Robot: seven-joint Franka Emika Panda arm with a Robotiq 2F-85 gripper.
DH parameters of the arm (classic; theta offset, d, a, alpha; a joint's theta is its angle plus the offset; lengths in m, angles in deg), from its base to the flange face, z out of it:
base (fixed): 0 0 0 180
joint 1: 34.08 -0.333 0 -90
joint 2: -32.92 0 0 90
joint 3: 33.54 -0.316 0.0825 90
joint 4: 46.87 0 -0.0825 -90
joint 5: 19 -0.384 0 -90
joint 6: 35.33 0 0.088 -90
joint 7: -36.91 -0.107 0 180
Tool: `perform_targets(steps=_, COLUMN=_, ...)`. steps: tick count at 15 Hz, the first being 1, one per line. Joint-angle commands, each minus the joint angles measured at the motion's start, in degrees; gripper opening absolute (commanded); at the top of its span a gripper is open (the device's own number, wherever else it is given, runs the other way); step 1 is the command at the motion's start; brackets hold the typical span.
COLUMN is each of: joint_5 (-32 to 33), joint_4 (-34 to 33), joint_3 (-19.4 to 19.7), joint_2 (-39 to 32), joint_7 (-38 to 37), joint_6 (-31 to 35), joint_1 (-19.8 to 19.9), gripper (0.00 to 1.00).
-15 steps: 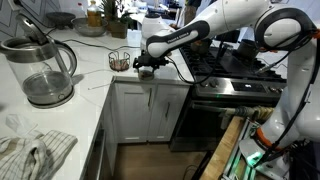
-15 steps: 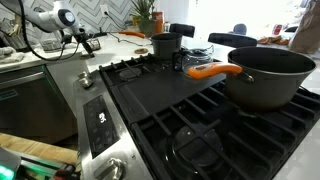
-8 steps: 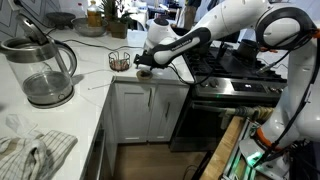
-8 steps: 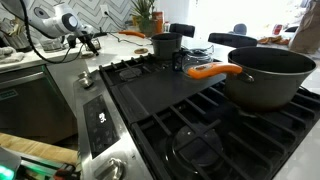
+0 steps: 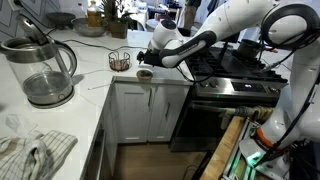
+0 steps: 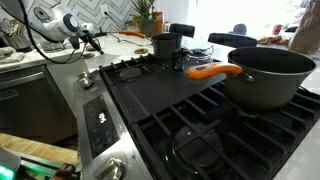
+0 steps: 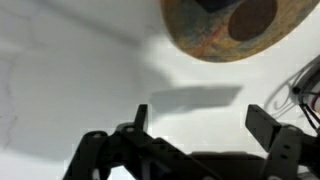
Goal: Slide the coaster on the left to the edge of the kitchen counter, pick up the coaster at the edge of the kitchen counter and put it in the coaster holder
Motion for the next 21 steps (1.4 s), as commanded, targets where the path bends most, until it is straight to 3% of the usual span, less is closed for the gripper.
perform_targets(steps=1, joint_5=7.70, joint_4=10.44, joint_3=4.24, joint_2=9.21, joint_7=-2.98, joint_6=2.95, joint_1=-4.30, gripper=1.00)
perform_targets(steps=7, joint_5=26.45, joint_4=18.69, joint_3=6.86, joint_2=21.18, joint_7=-8.51, joint_6=-5.30, joint_1=-12.43, gripper=1.00)
perform_targets(steps=11, joint_5=38.50, joint_4=20.82, joint_3=3.36, joint_2=25.88, joint_7=-11.72, joint_6=-19.17, joint_1=-16.82, gripper=1.00)
perform_targets(steps=12, joint_5=37.77, joint_4=21.35, joint_3=-6.52, joint_2=26.74, joint_7=-10.10, joint_6=-22.90, joint_1=-9.07, gripper=1.00)
perform_targets(steps=13, joint_5=32.91, joint_4=22.38, joint_3=-8.67, joint_2=26.91, joint_7=-5.78, joint_6=-21.38, joint_1=-7.85, gripper=1.00)
perform_targets(steps=14, joint_5=35.22, joint_4=18.88, joint_3=-10.07, joint_2=24.44, joint_7=-9.37, joint_6=-20.52, joint_1=-4.99, gripper=1.00)
perform_targets(steps=15, joint_5=34.56, joint_4=19.68, joint_3=-12.56, joint_2=24.98, joint_7=-8.61, joint_6=-21.27, joint_1=-4.13, gripper=1.00)
perform_targets(steps=21, joint_5=34.66, joint_4=20.31, joint_3=-15.15, joint_2=25.04, joint_7=-6.72, joint_6=-21.25, joint_1=-2.12, gripper=1.00)
